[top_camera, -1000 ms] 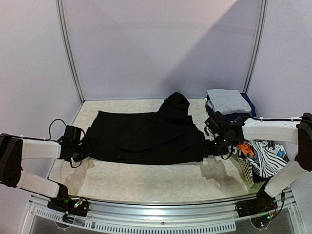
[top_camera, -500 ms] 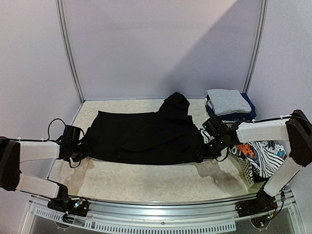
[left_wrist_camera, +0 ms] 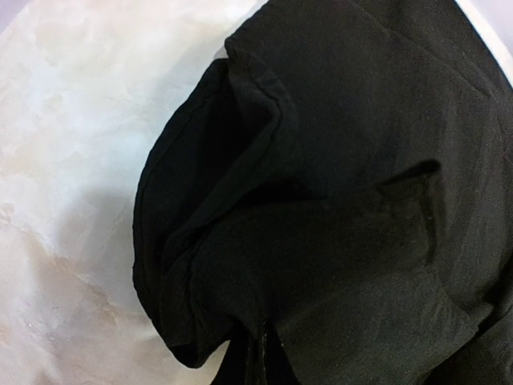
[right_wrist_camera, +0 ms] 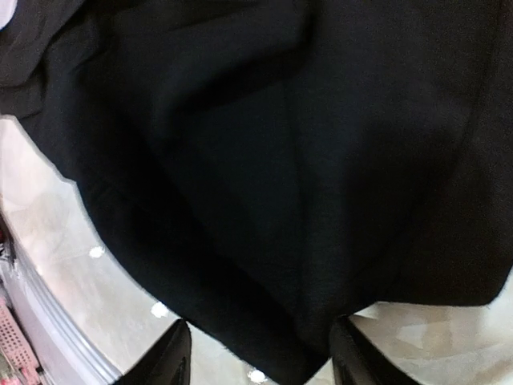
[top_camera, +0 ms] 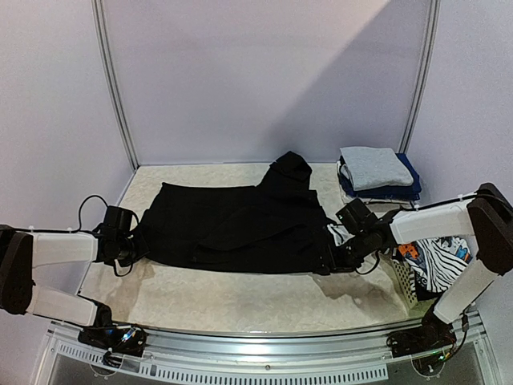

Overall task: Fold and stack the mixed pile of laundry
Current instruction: Adjust the 1/3-folded shirt at the center of the board.

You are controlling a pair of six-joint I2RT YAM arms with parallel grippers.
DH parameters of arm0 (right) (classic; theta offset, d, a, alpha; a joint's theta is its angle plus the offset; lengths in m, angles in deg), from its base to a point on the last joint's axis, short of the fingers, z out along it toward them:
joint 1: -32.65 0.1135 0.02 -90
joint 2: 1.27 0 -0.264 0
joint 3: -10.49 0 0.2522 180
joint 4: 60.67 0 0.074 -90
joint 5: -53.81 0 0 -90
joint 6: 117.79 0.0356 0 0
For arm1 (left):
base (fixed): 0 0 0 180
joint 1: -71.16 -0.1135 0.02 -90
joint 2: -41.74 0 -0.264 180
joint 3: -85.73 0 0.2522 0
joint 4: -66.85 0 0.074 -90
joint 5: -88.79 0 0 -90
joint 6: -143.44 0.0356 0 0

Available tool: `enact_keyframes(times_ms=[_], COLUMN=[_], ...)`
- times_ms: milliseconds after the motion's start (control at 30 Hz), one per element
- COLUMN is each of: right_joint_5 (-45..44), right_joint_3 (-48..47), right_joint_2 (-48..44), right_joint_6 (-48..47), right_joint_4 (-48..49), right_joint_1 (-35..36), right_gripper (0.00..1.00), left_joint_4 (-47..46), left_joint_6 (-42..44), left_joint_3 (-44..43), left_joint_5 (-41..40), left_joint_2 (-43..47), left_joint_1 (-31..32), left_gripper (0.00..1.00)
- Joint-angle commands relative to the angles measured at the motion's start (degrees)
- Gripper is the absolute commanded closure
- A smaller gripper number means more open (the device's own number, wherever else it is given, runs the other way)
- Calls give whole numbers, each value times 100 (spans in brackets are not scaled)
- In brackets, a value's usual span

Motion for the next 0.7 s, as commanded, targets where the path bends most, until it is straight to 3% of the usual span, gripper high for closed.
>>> enact_keyframes(times_ms=[0,167,300,533,600,667], right_joint_5=[383,385,209,-47,-158,-253], right_joint_3=[285,251,236,224,182,121], right_joint_2=[-152,-484,-540,21,81,77], right_joint_6=[-137,-191,-287,-388,-406,-447], right_joint_4=[254,195,146,222,209,144], right_joint_1=[-38,-37,-30,-26,-24,-22], right_gripper=[35,27,33,53,64,85], left_joint_4=[138,147,157,156,128,203], left_joint_6=[-19,-19,-17,33,38,13], left_joint_3=[-12,-9,-8,-102,-114,-178], left_joint_5=[-3,-30,-54,-62,-43,-29], left_joint_2=[108,86,91,-37,-71,-78], left_joint_1=[-5,4,-1,3,4,40], left_gripper=[100,100,100,100,100,100])
